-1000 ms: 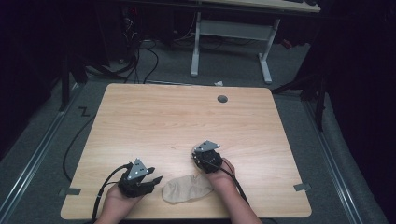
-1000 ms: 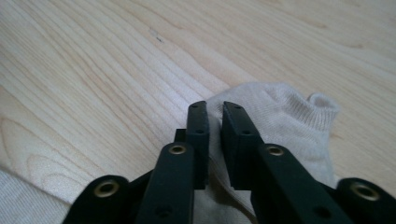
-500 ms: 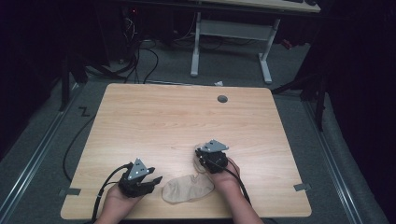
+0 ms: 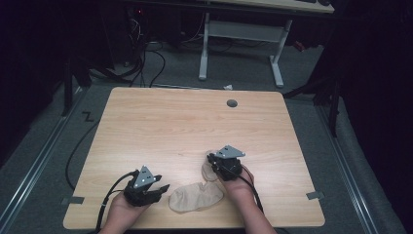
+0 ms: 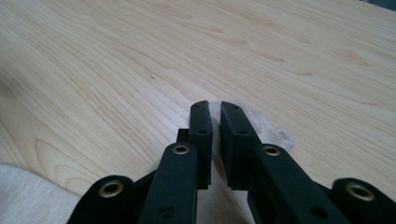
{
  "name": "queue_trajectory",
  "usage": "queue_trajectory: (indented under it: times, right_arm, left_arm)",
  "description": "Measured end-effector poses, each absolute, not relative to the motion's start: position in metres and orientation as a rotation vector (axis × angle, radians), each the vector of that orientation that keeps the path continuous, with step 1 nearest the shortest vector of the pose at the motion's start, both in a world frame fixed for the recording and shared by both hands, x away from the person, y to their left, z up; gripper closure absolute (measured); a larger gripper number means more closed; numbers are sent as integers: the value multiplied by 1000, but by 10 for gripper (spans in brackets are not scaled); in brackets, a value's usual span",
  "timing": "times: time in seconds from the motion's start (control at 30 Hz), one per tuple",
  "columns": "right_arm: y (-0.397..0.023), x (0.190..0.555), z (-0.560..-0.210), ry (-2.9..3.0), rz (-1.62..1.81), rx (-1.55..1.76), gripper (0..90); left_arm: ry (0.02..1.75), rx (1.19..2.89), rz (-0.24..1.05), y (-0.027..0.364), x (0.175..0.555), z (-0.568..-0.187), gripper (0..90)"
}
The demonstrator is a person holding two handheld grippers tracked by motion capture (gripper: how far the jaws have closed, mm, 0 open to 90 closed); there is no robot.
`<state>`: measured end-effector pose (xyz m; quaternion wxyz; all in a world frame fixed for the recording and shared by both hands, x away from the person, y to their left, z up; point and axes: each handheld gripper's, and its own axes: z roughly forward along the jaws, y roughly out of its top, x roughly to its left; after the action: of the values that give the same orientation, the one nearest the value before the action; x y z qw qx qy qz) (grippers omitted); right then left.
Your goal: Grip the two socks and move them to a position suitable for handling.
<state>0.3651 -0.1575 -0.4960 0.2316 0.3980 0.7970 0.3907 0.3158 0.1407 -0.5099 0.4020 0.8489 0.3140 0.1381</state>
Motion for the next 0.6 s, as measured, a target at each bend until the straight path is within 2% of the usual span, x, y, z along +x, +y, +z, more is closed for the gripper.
queue_trajectory:
  times: [0.6]
  right_arm:
    - [-179,362,-491,2138,1104,1157,832]
  left_arm:
    - [792,2147,353,141,316,-510,533]
